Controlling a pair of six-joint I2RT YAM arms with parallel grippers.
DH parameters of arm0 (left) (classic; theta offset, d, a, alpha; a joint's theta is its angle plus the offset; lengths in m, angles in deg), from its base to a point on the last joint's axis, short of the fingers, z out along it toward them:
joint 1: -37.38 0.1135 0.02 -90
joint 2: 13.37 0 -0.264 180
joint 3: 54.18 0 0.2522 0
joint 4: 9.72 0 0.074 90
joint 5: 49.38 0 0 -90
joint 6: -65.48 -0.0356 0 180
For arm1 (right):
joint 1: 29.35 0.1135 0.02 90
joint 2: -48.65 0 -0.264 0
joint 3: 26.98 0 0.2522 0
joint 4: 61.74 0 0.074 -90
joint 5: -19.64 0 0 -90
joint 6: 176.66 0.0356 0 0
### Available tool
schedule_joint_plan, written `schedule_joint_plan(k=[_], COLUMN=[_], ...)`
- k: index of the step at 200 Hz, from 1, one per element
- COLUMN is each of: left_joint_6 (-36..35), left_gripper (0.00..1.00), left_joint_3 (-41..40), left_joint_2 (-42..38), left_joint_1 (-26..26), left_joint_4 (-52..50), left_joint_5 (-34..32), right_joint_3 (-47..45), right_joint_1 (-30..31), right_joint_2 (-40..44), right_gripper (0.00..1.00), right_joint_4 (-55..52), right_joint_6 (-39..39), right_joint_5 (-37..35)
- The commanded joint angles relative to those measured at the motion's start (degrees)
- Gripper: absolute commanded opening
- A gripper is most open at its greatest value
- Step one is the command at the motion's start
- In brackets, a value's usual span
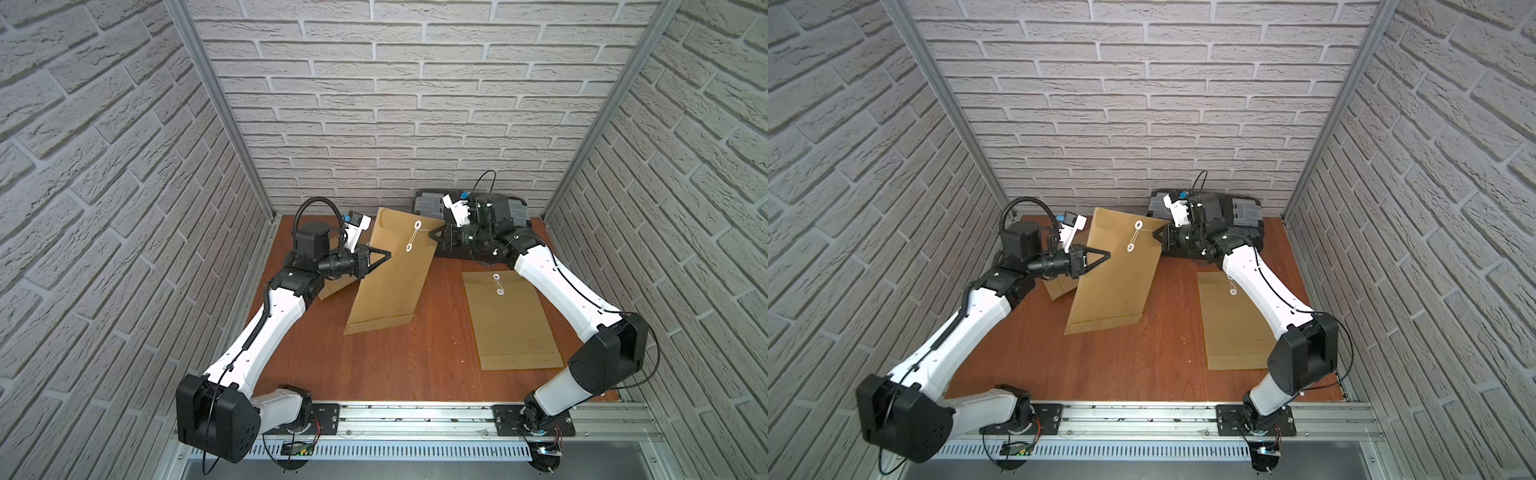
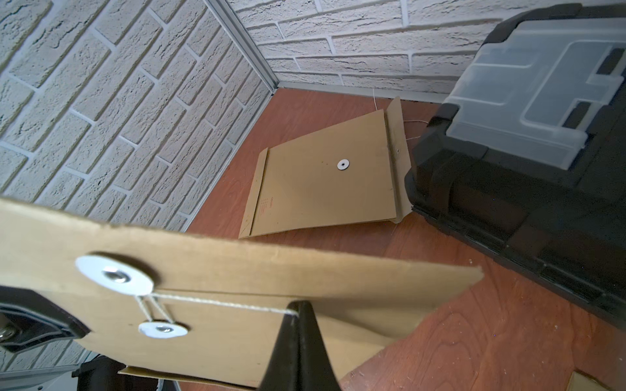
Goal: Close the mouth of the file bag
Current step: Close the file bag.
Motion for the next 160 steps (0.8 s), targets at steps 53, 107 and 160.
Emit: schedule_joint_plan(k=[53,107,160], left_joint_6=[-4.30,-5.38,-5.09], left_gripper=[0.00,0.00,0.00], left_joint_3=[1.35,1.78,1.61], left_joint_2=[-2.00,-1.08,-0.43], left_joint_1=[-0.88,-0.91,-1.15], left_joint_4=[-1.80,-3.51,-2.89], left_joint_5=[4.14,2.45,2.32], right_joint_3=[9.32,14.67,19.88], right_joint_1=[-0.99,1.39,5.17], right_joint_2=[-2.64,-3.20,-3.38], right_gripper=[0.03,0.03,0.03], right_joint_4=[-5.41,-10.50,-16.15], right_joint_6=[-0.44,-2.28,-4.63], right_joint_5=[-2.00,-1.79,-6.44])
